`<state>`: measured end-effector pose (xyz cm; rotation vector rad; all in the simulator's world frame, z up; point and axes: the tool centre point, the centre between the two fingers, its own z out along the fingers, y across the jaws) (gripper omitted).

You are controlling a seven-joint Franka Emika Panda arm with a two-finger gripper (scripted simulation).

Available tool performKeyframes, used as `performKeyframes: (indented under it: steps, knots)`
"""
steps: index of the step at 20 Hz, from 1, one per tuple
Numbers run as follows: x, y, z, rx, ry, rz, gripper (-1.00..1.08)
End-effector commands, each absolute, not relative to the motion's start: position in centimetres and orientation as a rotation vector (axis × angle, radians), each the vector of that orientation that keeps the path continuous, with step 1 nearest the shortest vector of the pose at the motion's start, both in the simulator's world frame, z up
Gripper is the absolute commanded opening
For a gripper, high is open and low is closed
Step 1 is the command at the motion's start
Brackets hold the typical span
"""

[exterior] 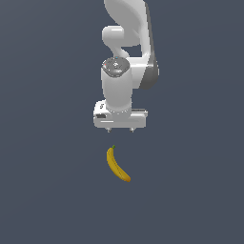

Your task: Pick up the object and move it to a goal position.

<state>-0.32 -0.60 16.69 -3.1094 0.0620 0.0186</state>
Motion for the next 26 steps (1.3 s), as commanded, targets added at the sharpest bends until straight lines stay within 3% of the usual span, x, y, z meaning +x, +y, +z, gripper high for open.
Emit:
performKeyframes:
  steps: [1, 16, 26]
  knots:
    - [-0.3, -0.6, 16.7, -3.109, 0.062, 0.019, 1.0]
    - [0.1, 0.0, 17.3, -3.132, -0.047, 0.008, 1.0]
    - [2.7, -0.7, 15.0, -3.132, -0.207, 0.007, 1.0]
